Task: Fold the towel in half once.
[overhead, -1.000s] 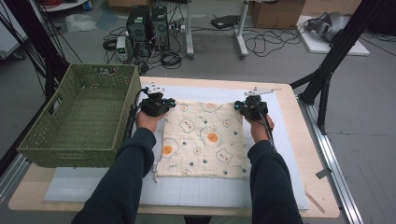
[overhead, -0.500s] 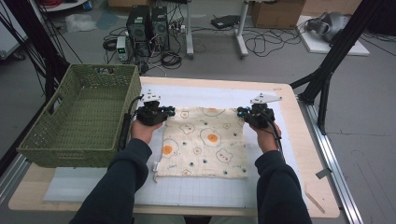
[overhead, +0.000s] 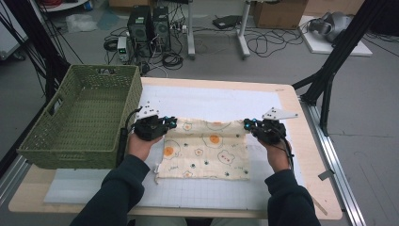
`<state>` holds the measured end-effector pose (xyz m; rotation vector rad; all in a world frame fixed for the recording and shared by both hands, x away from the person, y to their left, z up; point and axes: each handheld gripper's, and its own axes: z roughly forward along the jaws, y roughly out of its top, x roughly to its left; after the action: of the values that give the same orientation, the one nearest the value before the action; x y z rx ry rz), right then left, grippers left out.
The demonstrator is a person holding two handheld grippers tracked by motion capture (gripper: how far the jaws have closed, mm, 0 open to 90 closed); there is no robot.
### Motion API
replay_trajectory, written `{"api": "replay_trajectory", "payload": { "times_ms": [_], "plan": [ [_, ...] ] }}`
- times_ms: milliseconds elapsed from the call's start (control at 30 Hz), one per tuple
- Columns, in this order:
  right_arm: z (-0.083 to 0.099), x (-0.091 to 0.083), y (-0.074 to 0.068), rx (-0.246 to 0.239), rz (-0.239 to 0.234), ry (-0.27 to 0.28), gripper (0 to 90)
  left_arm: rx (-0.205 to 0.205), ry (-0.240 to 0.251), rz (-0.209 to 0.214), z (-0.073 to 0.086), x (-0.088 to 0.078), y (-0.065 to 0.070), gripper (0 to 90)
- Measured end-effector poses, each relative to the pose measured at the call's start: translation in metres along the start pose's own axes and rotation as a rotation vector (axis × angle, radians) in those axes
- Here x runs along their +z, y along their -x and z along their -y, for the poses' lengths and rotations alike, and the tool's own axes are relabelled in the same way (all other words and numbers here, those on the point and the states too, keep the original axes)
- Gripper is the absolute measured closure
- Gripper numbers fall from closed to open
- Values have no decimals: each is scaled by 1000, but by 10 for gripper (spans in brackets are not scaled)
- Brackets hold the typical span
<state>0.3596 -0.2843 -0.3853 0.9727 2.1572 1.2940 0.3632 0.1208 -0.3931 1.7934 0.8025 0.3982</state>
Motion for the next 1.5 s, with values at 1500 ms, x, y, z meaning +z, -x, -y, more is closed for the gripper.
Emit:
{"api": "replay_trajectory", "payload": {
  "times_ms": [1500],
  "plan": [
    [56, -49, -48, -41, -102, -33, 672, -112, 10, 109, 55, -52, 18, 489]
  ]
}}
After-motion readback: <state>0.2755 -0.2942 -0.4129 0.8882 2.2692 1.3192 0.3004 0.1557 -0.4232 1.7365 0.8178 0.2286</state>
